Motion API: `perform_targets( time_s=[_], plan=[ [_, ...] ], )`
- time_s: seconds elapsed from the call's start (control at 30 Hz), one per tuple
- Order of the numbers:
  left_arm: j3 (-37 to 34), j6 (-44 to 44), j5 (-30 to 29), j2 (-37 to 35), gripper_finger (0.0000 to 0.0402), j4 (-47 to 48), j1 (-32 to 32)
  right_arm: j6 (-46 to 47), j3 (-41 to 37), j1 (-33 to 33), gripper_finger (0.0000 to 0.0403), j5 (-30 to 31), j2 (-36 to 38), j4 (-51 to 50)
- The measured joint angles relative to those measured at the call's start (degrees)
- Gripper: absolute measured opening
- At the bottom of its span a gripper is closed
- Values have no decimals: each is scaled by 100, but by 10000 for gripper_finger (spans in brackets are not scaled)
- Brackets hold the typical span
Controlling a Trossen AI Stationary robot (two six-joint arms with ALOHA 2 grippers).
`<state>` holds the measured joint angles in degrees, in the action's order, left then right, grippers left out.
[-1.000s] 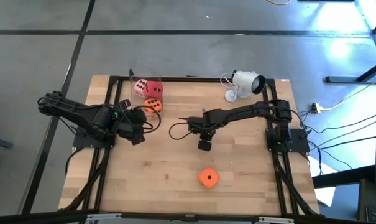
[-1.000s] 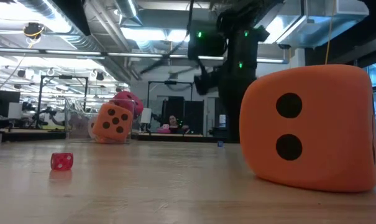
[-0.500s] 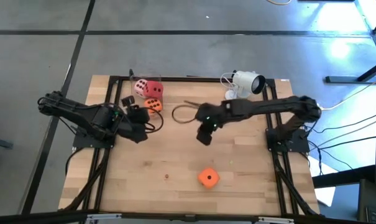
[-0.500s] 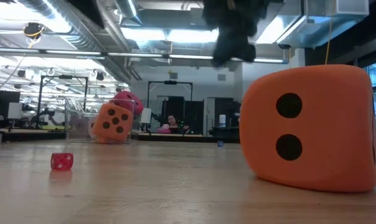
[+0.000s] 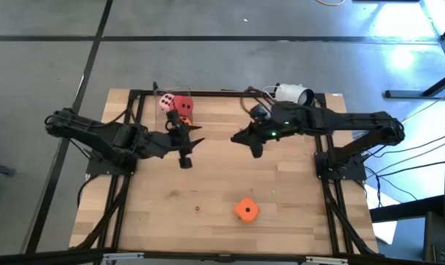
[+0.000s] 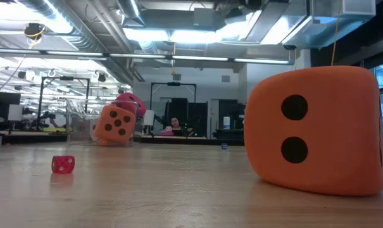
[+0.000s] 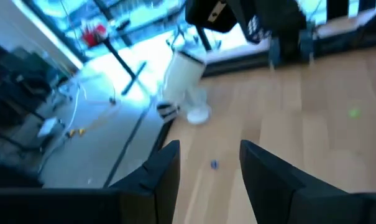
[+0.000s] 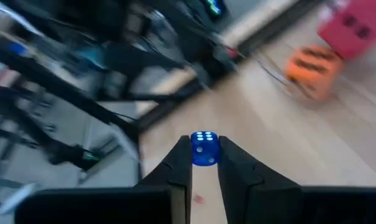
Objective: Pick & Place Dice
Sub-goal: Put the bottom small blue dice into the transparent bin
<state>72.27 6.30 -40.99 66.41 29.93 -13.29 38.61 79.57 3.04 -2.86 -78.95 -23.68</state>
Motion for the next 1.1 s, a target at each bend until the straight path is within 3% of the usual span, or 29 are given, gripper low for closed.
perform_targets(
  time_s=[0.1,0.27,0.37,0.77,1.1],
  plan=[
    [0,459,49,141,160,-689,29,60,0,104,47,-238,125,624],
    [0,1626,865,484,160,-2025,-128,772,0,165,47,-722,128,1793],
    [0,1858,1052,626,165,-2670,-243,1131,7,204,47,-877,139,2215],
    [0,2139,821,451,228,-3573,-263,1355,4,243,47,-693,189,1863],
    [0,2013,907,515,237,-3576,-104,1344,4,242,47,-550,84,1847]
  ],
)
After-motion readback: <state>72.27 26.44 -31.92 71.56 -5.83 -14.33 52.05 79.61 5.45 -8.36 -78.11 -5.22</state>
